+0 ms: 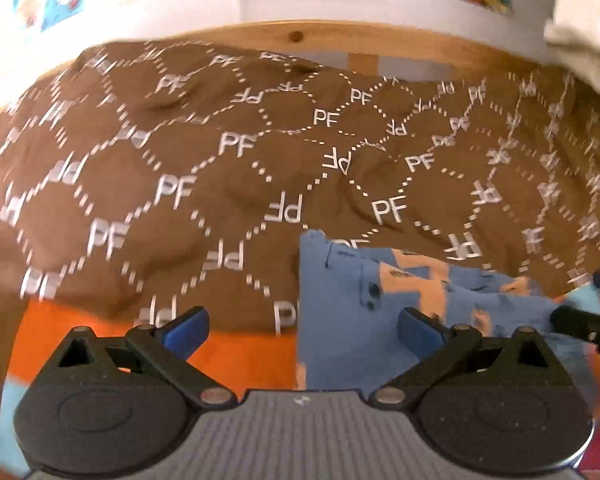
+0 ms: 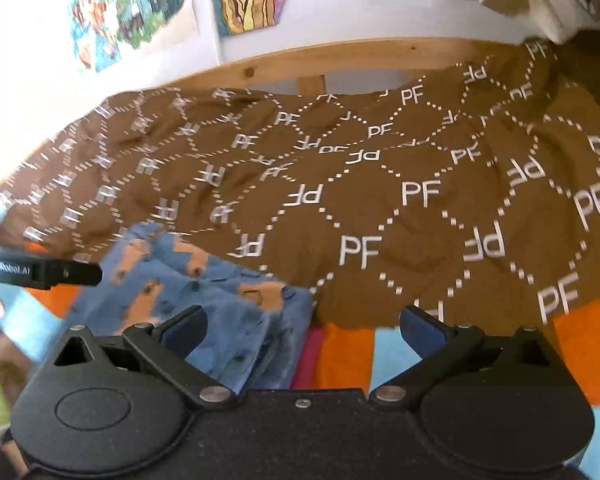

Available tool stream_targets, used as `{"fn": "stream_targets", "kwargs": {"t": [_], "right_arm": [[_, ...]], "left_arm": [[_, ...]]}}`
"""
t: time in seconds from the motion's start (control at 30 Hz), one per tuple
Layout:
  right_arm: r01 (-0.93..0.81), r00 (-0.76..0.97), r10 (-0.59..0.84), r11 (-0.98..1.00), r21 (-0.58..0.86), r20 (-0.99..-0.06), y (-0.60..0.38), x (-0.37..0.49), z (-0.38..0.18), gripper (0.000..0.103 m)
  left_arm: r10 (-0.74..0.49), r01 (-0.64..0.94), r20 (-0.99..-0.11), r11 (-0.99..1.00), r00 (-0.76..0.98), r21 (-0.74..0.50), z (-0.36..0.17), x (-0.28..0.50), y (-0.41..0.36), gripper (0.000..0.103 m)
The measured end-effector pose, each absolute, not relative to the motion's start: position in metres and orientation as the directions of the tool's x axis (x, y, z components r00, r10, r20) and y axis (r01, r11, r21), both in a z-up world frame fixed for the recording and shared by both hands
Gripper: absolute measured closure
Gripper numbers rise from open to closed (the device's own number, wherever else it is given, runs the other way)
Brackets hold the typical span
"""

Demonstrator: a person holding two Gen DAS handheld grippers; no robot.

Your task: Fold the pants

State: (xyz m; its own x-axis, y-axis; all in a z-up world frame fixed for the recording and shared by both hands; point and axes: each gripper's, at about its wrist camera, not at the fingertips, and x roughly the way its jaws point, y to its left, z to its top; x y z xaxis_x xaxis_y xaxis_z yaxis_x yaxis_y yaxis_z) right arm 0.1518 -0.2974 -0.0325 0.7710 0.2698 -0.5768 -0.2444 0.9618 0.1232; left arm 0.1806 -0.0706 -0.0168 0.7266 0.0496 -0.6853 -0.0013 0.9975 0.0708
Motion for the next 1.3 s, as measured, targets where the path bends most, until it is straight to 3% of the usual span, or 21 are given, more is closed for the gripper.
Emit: {"fn": "stream_targets", "kwargs": {"t": [0.1,0.23,0.37,0.57,0.7,0.87,1.07,1.3], "right_arm": [[-0.201,0.769,0.196,0.978,0.060,-0.608,-0.295,0.159,-0.046,0.001],[-0.178,0.775,0.158,0.984,0.029,-0.611,-0.301,0.160,-0.055,0.001],[-0.189,0.783,0.142,0.982,-0.015,-0.606,-0.297,0.155,-0.051,0.001],[-0.277,0.775,0.255,0.960,0.052,-0.578,-0.293,0.128,-0.022,0.001],[-0.357,0.670,0.356,0.924,0.138,-0.652,-0.290,0.118,-0.021,0.001],[-0.418,0.575,0.315,0.906,0.059,-0.755,-0.278,0.119,-0.039,0.001],[-0.421,0.557,0.335,0.903,0.089,-0.760,-0.285,0.121,-0.044,0.001],[-0.422,0.551,0.352,0.900,0.112,-0.757,-0.288,0.120,-0.041,0.001]], "left_arm": [[0.125,-0.036,-0.716,0.990,0.687,0.138,-0.038,0.203,-0.069,0.000],[0.098,-0.086,-0.745,0.995,0.659,0.055,-0.050,0.215,-0.053,0.000],[0.114,-0.087,-0.743,0.993,0.659,0.075,-0.044,0.209,-0.056,0.000],[0.051,-0.044,-0.718,0.999,0.694,0.029,-0.016,0.168,-0.058,0.000],[-0.015,0.022,-0.719,1.000,0.695,0.001,-0.016,0.134,-0.060,0.000],[0.024,0.057,-0.768,0.995,0.640,0.079,-0.043,0.114,-0.068,0.000],[0.002,0.002,-0.754,1.000,0.657,0.005,-0.051,0.103,-0.059,0.000],[-0.010,0.015,-0.760,1.000,0.649,-0.001,-0.049,0.104,-0.056,0.000]]}}
